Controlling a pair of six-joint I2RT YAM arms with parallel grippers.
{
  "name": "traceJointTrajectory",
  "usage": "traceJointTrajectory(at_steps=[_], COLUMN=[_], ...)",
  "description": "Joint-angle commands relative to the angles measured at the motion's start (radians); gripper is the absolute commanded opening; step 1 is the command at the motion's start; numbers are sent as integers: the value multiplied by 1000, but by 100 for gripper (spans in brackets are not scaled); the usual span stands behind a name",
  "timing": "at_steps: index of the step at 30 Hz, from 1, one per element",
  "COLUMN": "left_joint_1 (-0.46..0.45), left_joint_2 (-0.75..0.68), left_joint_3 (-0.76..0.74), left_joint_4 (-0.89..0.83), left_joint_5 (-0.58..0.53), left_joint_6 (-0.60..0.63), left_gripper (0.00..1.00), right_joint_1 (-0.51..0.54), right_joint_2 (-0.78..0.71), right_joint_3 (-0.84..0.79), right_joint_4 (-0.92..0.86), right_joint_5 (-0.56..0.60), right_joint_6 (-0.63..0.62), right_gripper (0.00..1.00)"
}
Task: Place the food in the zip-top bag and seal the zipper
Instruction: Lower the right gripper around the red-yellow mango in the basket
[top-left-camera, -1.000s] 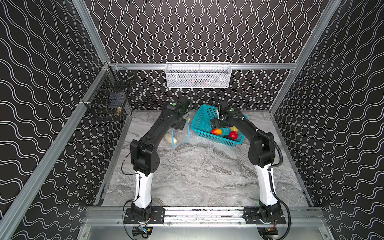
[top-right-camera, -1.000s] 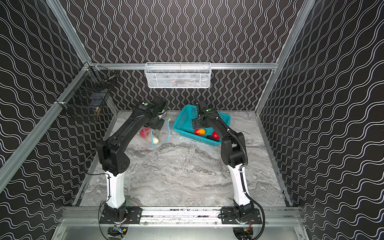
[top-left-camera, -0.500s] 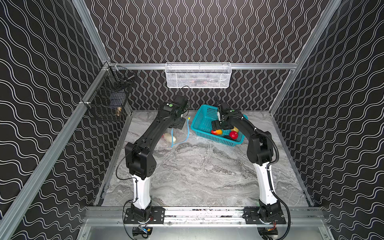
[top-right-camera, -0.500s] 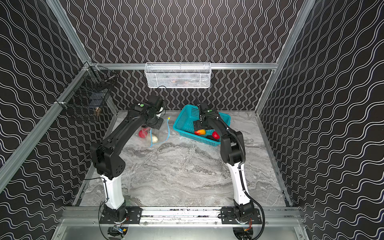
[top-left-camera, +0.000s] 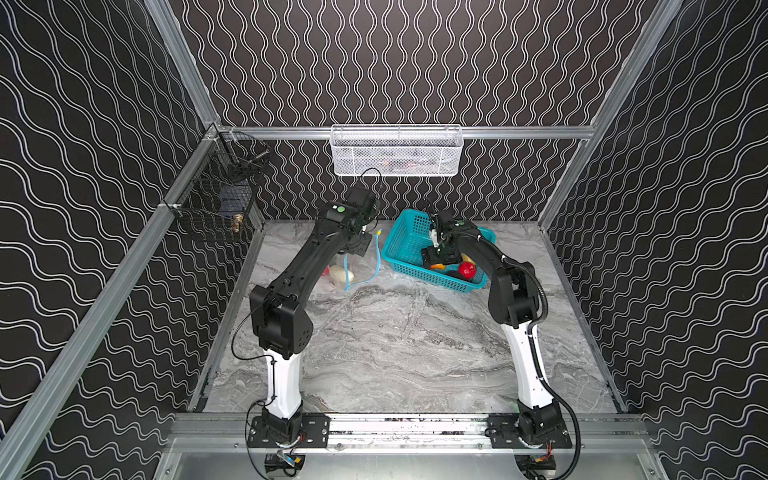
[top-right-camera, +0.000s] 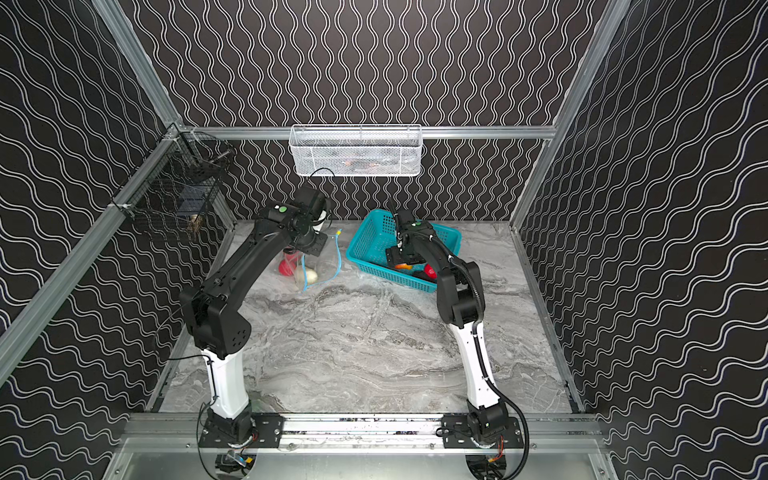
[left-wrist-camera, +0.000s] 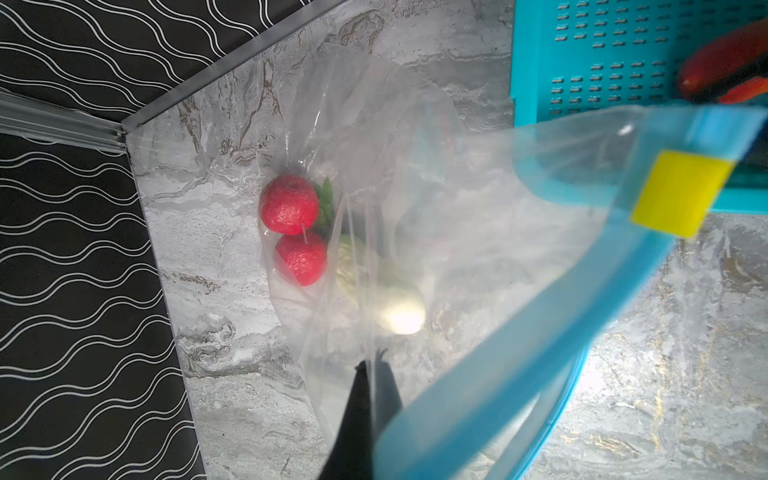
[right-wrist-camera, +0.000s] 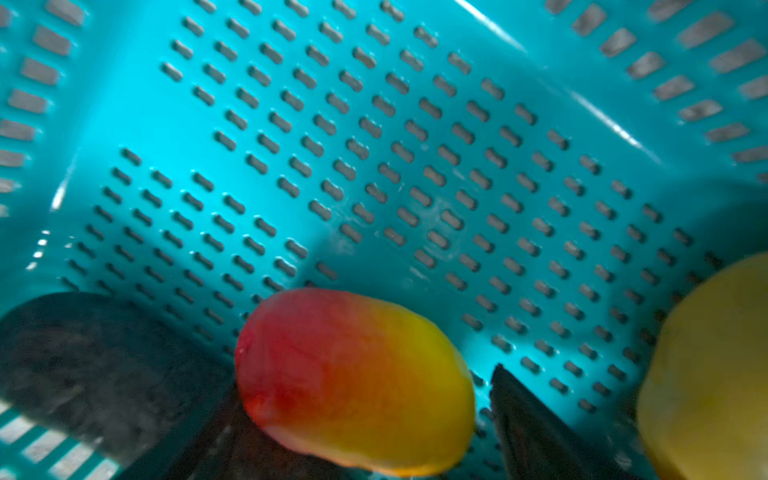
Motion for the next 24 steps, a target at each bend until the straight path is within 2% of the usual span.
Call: traceJointTrajectory(at_steps=[1, 8, 12, 15, 24], left_joint_1=[1, 1, 3, 2, 2], left_joint_2=[-1, 2, -11, -6, -12], left_joint_3=[9, 19, 18, 26, 14], left_joint_4=[18, 21, 47, 39, 36], left_joint_5=[-11, -17, -83, -62, -52], left_joint_6=[16, 18, 47, 44, 31], left_gripper=[0, 0, 0, 0, 0], right_joint_1=[0, -3, -10, -21, -60], right_joint_2=[3, -18, -8, -5, -51], right_joint_3=[-4, -9, 21, 28, -22], right_joint_4=[-23, -4, -12, -7, 66], right_joint_5=[8, -5, -21, -54, -154], right_joint_6=[-4, 13, 30, 53, 119], right_gripper=[87, 77, 69, 59, 54])
